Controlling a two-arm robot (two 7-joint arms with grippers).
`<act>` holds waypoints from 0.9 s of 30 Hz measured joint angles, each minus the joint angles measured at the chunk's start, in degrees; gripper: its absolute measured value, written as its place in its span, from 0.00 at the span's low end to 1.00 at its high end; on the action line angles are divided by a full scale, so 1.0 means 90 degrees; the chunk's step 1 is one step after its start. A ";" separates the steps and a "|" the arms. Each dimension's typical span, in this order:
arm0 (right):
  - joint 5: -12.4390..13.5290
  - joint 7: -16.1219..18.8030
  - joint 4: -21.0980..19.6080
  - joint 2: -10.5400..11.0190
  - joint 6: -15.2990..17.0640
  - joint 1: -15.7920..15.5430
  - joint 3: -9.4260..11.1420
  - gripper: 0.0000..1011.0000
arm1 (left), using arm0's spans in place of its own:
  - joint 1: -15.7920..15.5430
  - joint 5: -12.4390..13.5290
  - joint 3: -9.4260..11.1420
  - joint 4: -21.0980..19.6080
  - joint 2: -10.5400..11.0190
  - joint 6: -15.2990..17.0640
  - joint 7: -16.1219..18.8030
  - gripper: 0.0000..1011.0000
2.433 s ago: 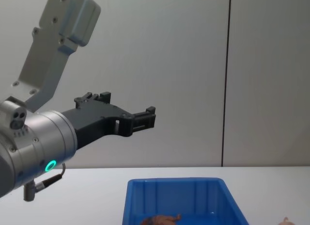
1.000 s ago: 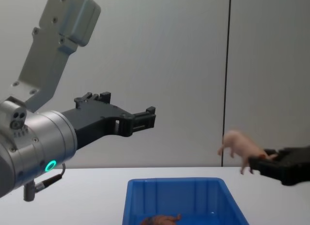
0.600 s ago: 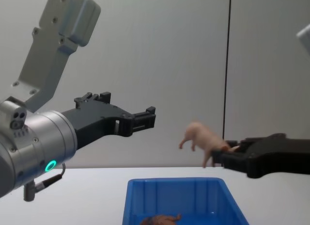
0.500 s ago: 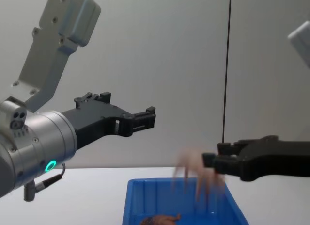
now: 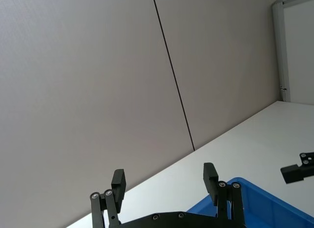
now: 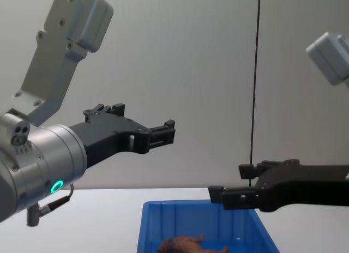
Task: Pick up the two dolls from the table and place them into the box.
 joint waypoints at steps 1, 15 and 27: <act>0.0029 -0.0036 0.0000 0.0013 -0.0012 -0.0002 0.0009 0.88 | 0.0000 0.0000 0.0000 0.0000 0.0000 0.0000 0.0000 0.99; 0.0791 -0.0631 -0.0188 0.0453 -0.0440 -0.0404 0.0374 0.99 | 0.0000 0.0000 0.0000 0.0000 0.0000 0.0000 0.0000 0.99; 0.1478 -0.0917 -0.0306 0.0907 -0.0986 -0.0841 0.0728 0.99 | 0.0004 0.0003 -0.0003 -0.0001 0.0002 0.0000 -0.0001 0.99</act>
